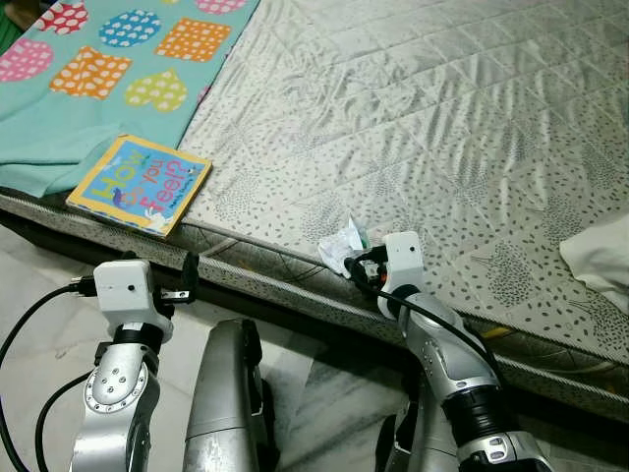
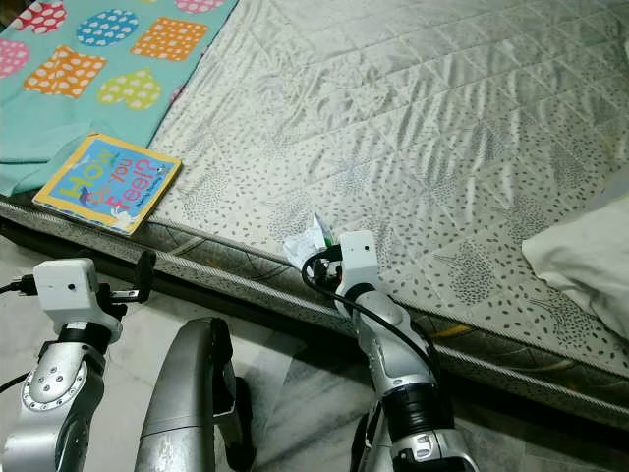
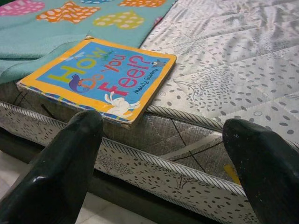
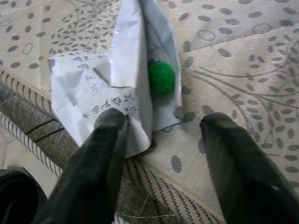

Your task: Clean up the room

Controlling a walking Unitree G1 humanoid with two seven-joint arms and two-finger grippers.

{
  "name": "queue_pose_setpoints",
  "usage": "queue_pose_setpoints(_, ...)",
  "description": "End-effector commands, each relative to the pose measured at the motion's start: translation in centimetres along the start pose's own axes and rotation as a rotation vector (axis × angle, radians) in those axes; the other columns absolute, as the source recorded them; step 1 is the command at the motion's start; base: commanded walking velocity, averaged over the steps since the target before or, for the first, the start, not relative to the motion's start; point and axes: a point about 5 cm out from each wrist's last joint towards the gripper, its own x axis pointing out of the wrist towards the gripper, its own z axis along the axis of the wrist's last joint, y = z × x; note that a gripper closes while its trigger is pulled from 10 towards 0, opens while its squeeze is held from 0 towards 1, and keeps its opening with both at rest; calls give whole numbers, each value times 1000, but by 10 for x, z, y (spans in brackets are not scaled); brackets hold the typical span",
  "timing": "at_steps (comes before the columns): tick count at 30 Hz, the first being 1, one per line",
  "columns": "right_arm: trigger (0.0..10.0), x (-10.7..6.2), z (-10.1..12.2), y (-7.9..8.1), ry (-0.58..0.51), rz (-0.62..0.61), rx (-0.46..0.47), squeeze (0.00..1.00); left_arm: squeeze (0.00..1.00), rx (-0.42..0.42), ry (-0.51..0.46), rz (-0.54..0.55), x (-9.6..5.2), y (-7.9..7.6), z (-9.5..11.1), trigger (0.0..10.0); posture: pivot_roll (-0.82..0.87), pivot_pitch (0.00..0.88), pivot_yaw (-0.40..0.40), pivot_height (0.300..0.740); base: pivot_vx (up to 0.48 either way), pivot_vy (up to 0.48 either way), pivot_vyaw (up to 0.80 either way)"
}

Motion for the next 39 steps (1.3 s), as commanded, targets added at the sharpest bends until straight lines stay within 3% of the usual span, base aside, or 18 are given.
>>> queue_pose_setpoints(1, 0, -1, -8, -4, 23, -22, 29, 0, 0, 17, 14, 12, -3, 4, -3, 10000, 161, 271, 27, 543, 0, 0, 0)
queue_pose_setpoints(21, 0, 2, -8, -10, -27, -50, 75, 0, 0, -5, -19, 12, 16, -3, -4, 10000, 138, 158, 26, 543, 0, 0, 0)
queue_pose_setpoints(25, 0, 0, -4, -17, -82, -75, 119, 0, 0, -21, -35, 14, 22, -9, -5, 10000, 123, 98, 26, 543, 0, 0, 0)
queue_pose_setpoints(31, 0, -5, -2, -26, -110, -118, 154, 0, 0, -8, -19, 43, 24, -7, -12, 10000, 102, 77, 34, 543, 0, 0, 0)
queue_pose_setpoints(34, 0, -18, 3, -40, -211, -124, 206, 0, 0, -27, -1, 45, 24, -10, -18, 10000, 88, 24, 43, 543, 0, 0, 0)
queue_pose_setpoints(39, 0, -27, 5, -48, -262, -142, 222, 0, 0, -39, 1, 32, 23, -16, -21, 10000, 84, 0, 52, 543, 0, 0, 0)
